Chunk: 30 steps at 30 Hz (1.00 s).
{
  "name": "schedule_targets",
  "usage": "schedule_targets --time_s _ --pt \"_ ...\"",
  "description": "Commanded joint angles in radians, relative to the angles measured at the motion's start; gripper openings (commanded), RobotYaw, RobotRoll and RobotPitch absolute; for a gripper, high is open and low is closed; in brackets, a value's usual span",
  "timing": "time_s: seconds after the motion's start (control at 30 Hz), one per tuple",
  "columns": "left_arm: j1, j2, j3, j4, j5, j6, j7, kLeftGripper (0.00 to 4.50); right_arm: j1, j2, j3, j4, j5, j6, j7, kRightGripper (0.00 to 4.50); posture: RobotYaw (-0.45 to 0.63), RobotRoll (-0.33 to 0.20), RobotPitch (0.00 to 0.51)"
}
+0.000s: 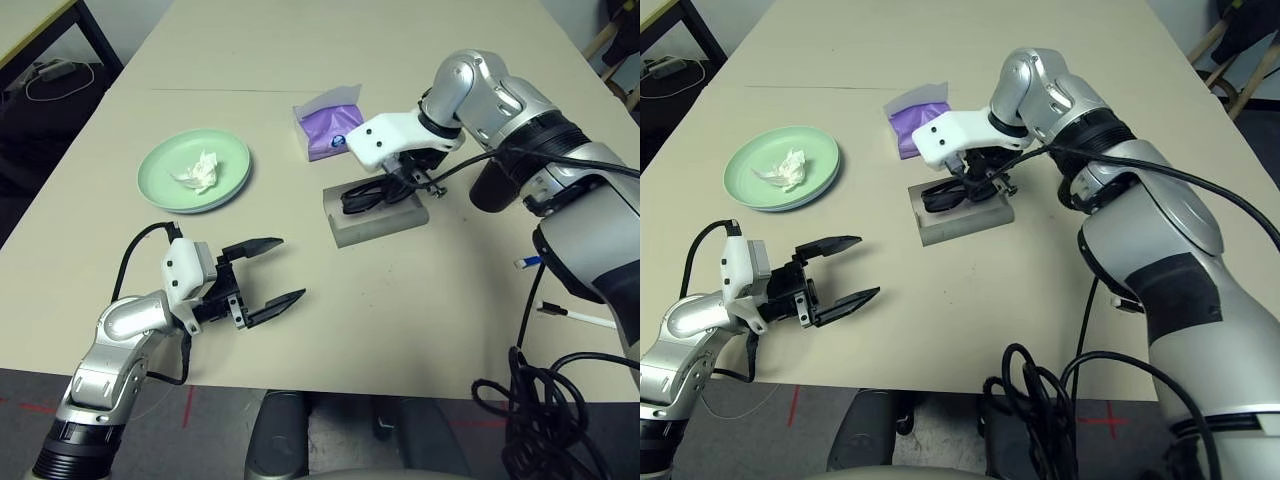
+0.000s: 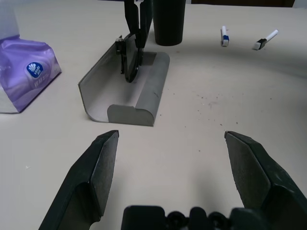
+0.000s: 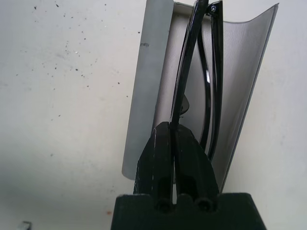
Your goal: Organize and tidy the items on the table.
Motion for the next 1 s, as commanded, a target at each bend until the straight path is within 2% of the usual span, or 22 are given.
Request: schedule_targets --time_s 0.03,0.4,0.83,1.0 --pt "0.004 -0.004 -0.016 -0.009 0.012 0.004 0.001 4.5 0.004 -0.031 0.051 -0.059 0.063 0.027 0.005 0.02 0.2 0.0 0.203" --pt "0.003 -0.016 -0.026 -0.001 0.021 -0.005 0.003 4.5 0.021 -0.086 0.143 -0.163 0.156 0.088 0.005 0.02 0.2 0.0 0.213" --pt "0.025 -0.023 -0.024 -0.014 0.026 -0.017 0.008 4.5 0.038 -0.055 0.133 -0.161 0.139 0.104 0.005 0.02 0.23 0.0 0.214" --pt "0.034 -0.029 -0.03 -0.021 0.028 -0.023 0.016 4.5 0.048 -0.029 0.108 -0.125 0.097 0.103 0.005 0.02 0.23 0.0 0.214"
